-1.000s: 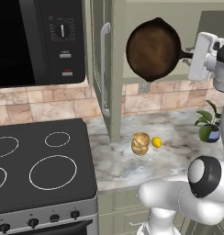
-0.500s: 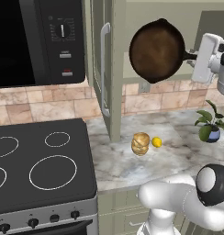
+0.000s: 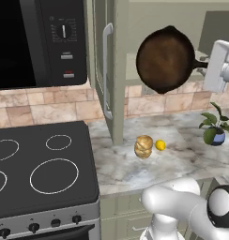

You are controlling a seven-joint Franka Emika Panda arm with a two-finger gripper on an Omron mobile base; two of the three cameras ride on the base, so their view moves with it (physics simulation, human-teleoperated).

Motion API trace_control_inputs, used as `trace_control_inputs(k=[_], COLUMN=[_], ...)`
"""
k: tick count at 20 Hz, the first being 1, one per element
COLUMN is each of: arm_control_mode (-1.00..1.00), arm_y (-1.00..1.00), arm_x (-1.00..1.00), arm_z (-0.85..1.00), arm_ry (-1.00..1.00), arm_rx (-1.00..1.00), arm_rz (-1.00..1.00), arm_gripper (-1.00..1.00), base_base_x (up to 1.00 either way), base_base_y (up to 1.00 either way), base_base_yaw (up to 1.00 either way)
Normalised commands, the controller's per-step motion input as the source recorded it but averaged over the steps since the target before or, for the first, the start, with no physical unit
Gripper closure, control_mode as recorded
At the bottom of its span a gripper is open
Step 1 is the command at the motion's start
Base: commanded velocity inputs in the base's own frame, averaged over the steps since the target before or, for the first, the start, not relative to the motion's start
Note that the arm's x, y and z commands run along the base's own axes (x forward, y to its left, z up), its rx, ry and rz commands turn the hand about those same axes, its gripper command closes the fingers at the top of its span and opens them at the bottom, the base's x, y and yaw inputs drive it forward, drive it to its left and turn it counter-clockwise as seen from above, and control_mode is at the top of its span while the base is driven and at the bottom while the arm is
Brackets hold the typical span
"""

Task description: Pick the pan from the cabinet and place it on the stove. Then turn on the stove burner for the pan.

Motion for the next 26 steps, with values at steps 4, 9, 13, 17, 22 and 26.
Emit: trace_control_inputs(k=[4,9,13,17,22,26], arm_control_mode=[-1.0,-1.0,-1.0,-1.0,-1.0,-1.0], arm_y=[0.18,0.24,0.2,0.22,0.17,0.19], arm_x=[-0.39,-0.27,-0.16,-0.12,-0.17,-0.24], arm_z=[-0.32,-0.39,-0.39,-0.42,-0.43,-0.37], arm_ry=[0.02,0.08,0.13,0.16,0.14,0.1], arm_rx=[-0.04,-0.05,-0.03,-0.03,0.0,0.0], arm_rz=[0.0,0.0,0.0,0.0,0.01,0.06], arm_gripper=[1.0,1.0,1.0,1.0,1.0,1.0], base_base_x=[0.0,0.0,0.0,0.0,0.0,0.0], base_base_y=[0.0,0.0,0.0,0.0,0.0,0.0], base_base_yaw=[0.0,0.0,0.0,0.0,0.0,0.0])
